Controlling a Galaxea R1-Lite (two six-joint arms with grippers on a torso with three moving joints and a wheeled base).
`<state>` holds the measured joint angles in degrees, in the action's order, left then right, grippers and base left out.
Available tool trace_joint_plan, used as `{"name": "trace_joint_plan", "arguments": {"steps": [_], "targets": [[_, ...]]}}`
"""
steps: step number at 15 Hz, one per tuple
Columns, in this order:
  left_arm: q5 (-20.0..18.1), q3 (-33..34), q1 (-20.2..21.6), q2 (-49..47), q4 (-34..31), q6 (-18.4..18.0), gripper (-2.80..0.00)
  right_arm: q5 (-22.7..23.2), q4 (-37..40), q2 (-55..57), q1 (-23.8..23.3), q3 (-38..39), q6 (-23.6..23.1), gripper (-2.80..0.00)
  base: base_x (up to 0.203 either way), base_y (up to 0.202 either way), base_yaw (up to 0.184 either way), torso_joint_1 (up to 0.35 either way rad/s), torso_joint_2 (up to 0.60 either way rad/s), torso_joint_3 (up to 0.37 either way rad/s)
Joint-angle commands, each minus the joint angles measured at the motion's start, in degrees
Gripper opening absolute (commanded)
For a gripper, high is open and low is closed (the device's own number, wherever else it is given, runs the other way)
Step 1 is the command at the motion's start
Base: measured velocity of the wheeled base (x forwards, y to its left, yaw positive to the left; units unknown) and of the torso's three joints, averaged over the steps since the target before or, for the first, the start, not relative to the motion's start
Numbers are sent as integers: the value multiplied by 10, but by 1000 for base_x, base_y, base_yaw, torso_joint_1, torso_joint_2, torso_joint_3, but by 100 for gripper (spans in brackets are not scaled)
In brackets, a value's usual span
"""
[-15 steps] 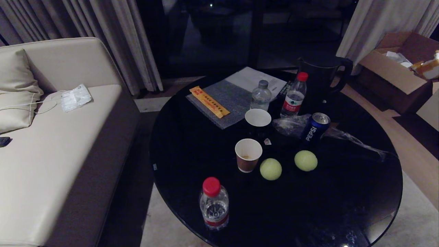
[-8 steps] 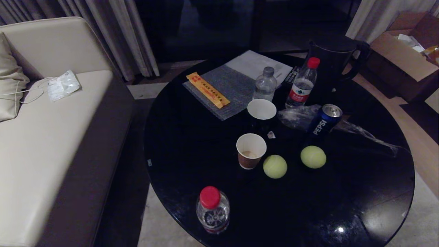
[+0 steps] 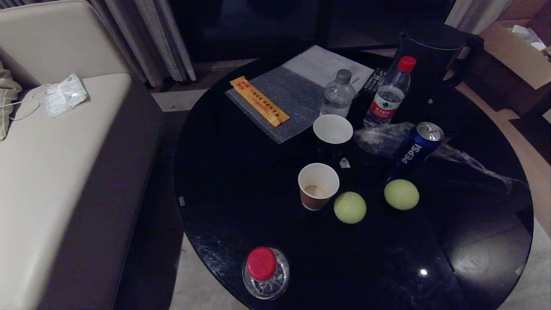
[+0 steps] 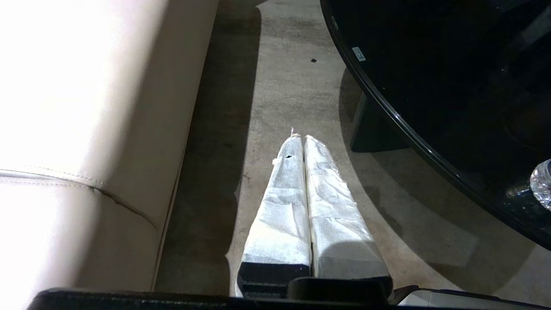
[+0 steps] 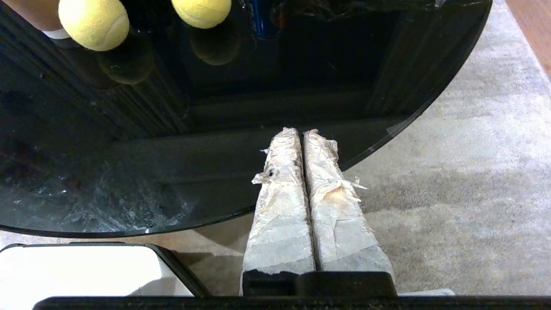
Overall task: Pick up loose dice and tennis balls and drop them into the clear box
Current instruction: Pick up the ball on the table
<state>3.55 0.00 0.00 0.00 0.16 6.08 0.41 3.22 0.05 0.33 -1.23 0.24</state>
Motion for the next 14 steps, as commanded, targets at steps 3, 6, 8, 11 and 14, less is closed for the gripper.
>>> {"name": "trace_joint_plan", "arguments": {"steps": [3,6,8,11,14], "targets": [[1,1,0,-1,0,1,-280,-1,-1,1,0,-15,0,-280,0,0,0,0,0,0],[1,1,0,-1,1,1,-280,6,41,71,1,-108,1,-280,0,0,0,0,0,0],[1,1,0,-1,1,1,-280,27,76,145,1,-149,2,-280,0,0,0,0,0,0],[1,1,0,-1,0,1,-280,73,82,258,5,-186,21,-280,0,0,0,0,0,0],[1,1,0,-1,1,1,-280,88,42,401,15,-210,67,-280,0,0,0,0,0,0]]}}
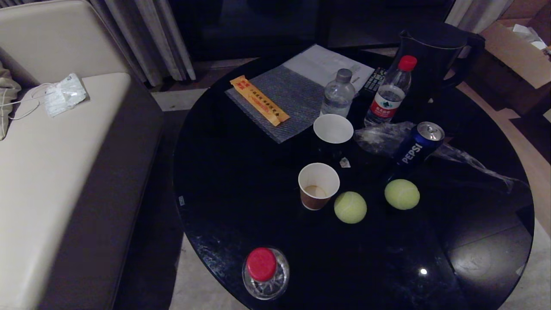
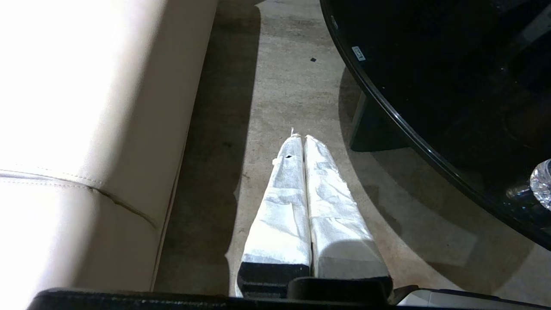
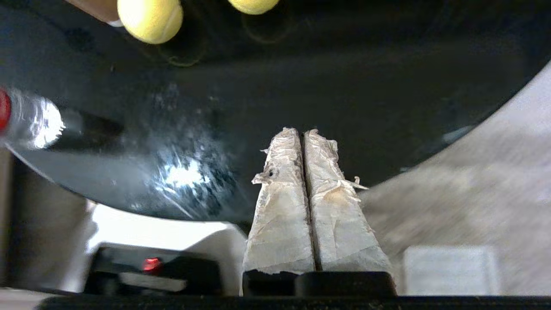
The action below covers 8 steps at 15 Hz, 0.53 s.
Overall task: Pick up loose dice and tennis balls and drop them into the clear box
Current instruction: Pick up the ball on the table
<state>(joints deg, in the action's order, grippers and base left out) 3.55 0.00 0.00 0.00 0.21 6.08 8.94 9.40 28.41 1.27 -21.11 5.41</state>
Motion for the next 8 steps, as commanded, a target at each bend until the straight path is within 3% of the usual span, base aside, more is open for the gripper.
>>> {"name": "trace_joint_plan", "arguments": {"steps": [1,5,8], "targets": [[1,1,0,-1,1,1,-280,5,-50,161,11,-13,27,-280,0,0,0,0,0,0],[1,1,0,-1,0,1,-280,7,-194,337,36,-30,49,-280,0,0,0,0,0,0],[1,1,0,-1,0,1,-280,10,-229,429,62,-60,52,-280,0,0,0,0,0,0]]}}
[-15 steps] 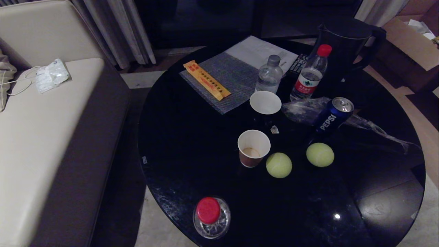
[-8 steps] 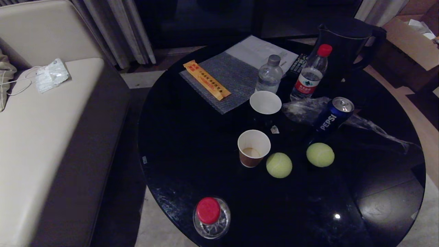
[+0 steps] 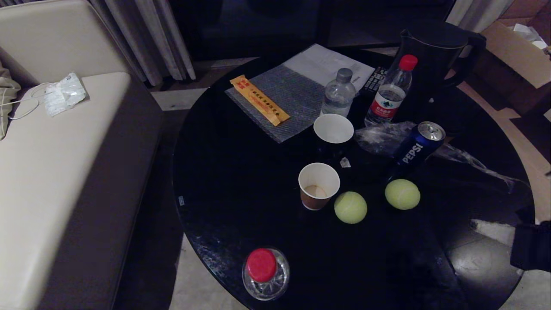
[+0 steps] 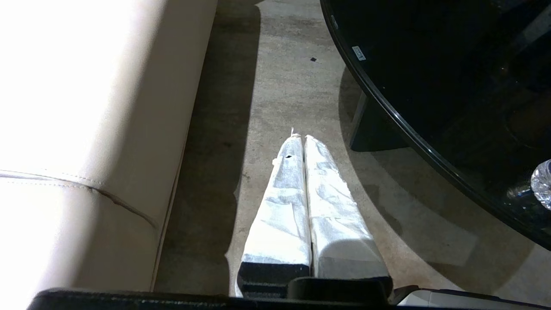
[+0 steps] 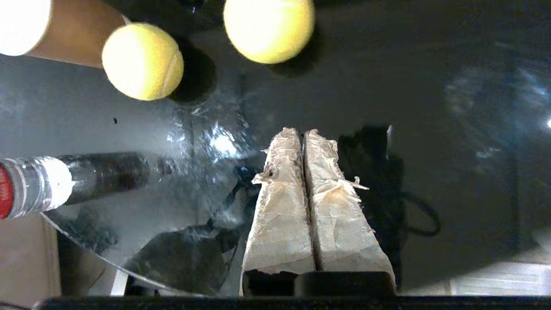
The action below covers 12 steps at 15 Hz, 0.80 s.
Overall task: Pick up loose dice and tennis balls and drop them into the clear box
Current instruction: Pick up the ball on the table
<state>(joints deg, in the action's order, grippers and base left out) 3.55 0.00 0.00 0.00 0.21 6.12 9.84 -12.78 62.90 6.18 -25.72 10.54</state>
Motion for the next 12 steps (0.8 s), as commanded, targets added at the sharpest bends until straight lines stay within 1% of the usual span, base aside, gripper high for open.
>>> {"name": "trace_joint_plan", "arguments": {"steps": [1,2,4,6,7,8,10,12], "targets": [[1,1,0,-1,0,0,-280,2,-12,107,21,-21,-5,-280,0,0,0,0,0,0],[1,1,0,-1,0,0,-280,2,-18,127,26,-26,-15,0,0,0,0,0,0,0],[1,1,0,-1,1,0,-280,0,-43,174,29,-42,-43,0,0,0,0,0,0,0],[1,1,0,-1,1,0,-280,-1,-114,218,31,-58,-68,0,0,0,0,0,0,0],[1,1,0,-1,1,0,-280,-1,-151,236,33,-65,-71,0,0,0,0,0,0,0],[1,1,0,-1,0,0,-280,0,-173,243,47,-70,-73,0,0,0,0,0,0,0],[1,1,0,0,1,0,-280,1,-198,257,61,-94,-82,0,0,0,0,0,0,0],[1,1,0,0,0,0,-280,-1,-206,272,61,-105,-118,0,0,0,0,0,0,0]]}}
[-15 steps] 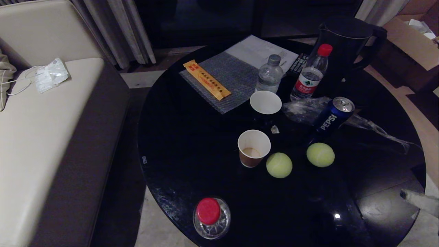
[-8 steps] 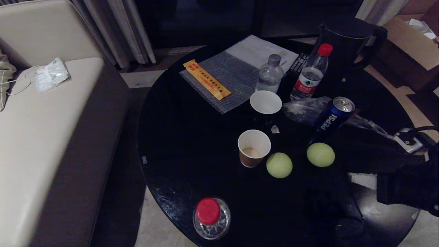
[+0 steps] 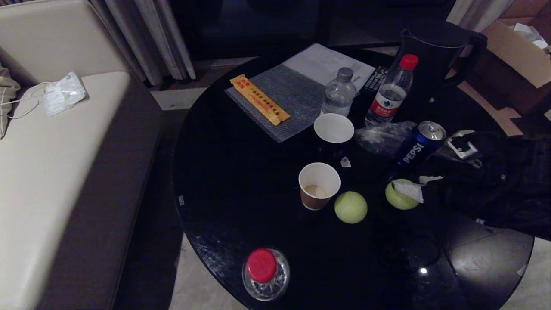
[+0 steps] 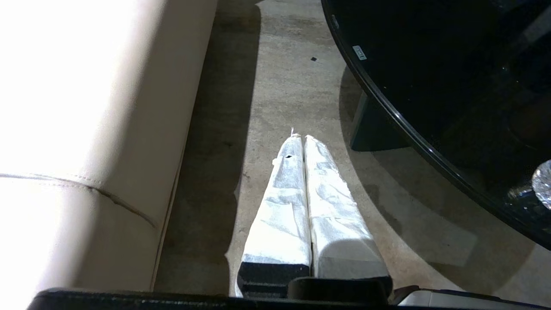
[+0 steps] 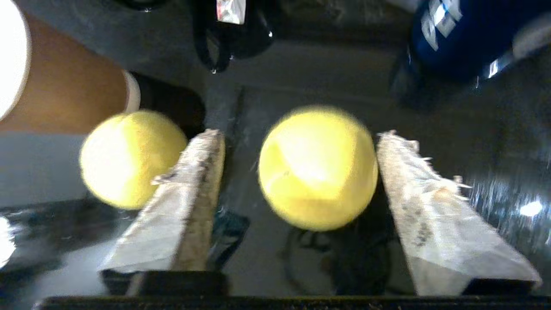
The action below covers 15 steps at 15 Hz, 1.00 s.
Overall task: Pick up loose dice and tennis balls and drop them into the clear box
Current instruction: Pick up the ball on the table
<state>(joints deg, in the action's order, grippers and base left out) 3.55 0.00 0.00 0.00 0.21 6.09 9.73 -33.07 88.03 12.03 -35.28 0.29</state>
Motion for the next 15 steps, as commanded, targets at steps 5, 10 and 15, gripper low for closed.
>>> {"name": "trace_joint_plan", "arguments": {"steps": [5,10,15], "targets": [[1,1,-1,-1,0,1,-280,-3,-2,34,-1,-5,-59,0,0,0,0,0,0,0],[1,1,0,-1,1,1,-280,-11,-14,60,-13,-5,-68,0,0,0,0,0,0,0],[1,1,0,-1,0,1,-280,-18,-44,82,-27,-7,-63,0,0,0,0,0,0,0]]}}
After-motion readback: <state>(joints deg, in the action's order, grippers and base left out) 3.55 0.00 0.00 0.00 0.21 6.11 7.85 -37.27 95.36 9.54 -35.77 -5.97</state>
